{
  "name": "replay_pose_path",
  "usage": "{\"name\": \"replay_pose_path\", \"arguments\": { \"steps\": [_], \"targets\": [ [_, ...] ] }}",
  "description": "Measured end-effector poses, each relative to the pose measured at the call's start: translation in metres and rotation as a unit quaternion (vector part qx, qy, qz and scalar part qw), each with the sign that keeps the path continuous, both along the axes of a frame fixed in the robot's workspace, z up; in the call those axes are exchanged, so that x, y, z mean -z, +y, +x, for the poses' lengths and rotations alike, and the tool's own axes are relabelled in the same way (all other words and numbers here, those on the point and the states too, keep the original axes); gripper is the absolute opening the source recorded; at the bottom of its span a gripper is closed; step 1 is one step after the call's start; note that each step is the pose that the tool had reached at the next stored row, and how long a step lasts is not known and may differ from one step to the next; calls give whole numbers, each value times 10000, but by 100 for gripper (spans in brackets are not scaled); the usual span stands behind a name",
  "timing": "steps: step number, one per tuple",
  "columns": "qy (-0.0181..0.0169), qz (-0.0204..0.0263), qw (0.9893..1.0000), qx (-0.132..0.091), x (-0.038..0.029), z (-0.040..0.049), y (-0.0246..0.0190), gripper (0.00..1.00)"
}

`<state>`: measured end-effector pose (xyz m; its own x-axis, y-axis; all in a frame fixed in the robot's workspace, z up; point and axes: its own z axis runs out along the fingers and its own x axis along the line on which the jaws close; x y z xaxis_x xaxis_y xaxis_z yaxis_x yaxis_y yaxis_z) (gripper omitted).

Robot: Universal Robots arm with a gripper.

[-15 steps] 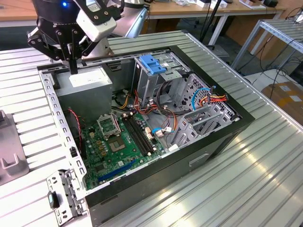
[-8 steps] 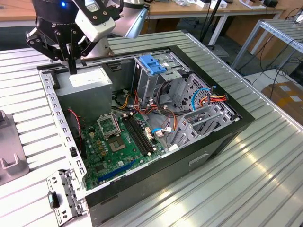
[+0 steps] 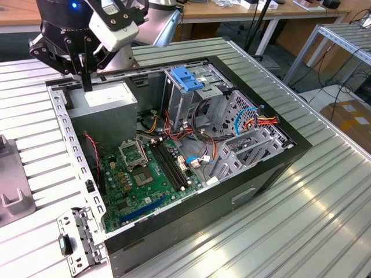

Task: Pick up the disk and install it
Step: 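Reach for the disk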

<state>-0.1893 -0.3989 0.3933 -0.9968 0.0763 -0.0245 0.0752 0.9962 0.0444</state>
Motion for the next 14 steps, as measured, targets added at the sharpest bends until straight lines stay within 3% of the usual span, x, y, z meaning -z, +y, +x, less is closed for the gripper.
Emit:
{"name": "replay_pose_path", "arguments": {
  "steps": [14],
  "targets": [
    [0,0,10000,0,0,-57,0,10]
  ]
}}
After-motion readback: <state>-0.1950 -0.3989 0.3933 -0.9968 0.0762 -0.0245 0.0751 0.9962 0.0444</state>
